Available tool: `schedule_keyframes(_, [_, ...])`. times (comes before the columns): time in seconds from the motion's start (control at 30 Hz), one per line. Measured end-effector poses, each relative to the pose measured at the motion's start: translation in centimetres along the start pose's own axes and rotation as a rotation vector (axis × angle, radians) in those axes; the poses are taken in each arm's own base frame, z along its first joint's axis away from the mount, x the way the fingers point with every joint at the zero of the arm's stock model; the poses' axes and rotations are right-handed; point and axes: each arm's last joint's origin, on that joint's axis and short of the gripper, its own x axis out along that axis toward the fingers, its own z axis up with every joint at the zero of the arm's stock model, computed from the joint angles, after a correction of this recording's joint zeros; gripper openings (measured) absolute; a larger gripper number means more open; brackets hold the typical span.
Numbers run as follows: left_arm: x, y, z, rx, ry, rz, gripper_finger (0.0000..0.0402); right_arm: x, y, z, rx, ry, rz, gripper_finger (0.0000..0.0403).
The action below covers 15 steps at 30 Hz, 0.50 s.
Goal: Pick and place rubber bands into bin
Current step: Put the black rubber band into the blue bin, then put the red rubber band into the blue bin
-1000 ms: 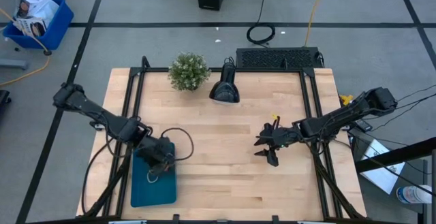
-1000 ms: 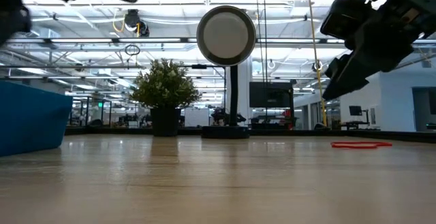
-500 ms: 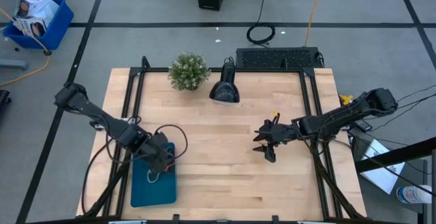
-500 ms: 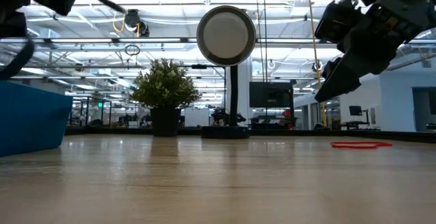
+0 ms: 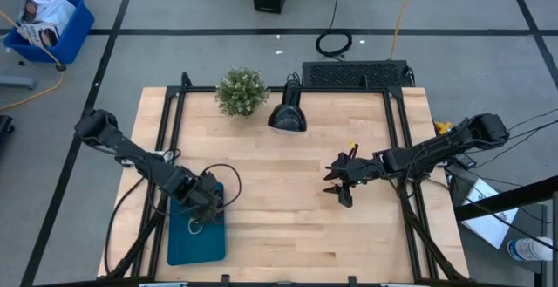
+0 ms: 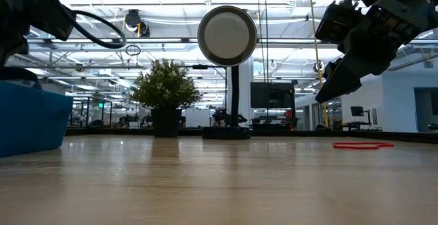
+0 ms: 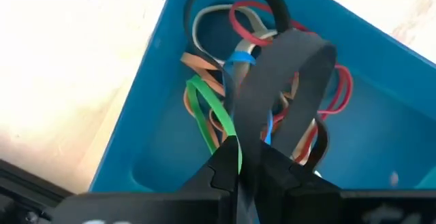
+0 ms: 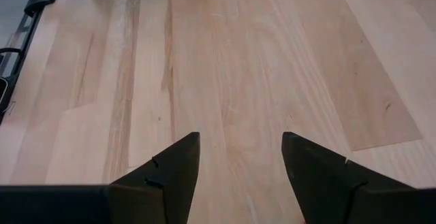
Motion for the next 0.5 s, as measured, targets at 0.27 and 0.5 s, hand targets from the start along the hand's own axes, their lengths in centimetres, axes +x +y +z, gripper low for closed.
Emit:
schedule_keyframes(0.27, [0.00, -0.12, 0.14, 0.001, -0.032, -0.004, 0.0037, 0.00, 0.01, 0.00, 0.000, 0.000, 0.000, 0.0204])
schedule_keyframes(0.5, [-0.01, -0.34, 0.16, 0.045, -0.020, -0.034, 0.0037, 0.00, 0.01, -0.01, 0.000, 0.001, 0.000, 0.0203])
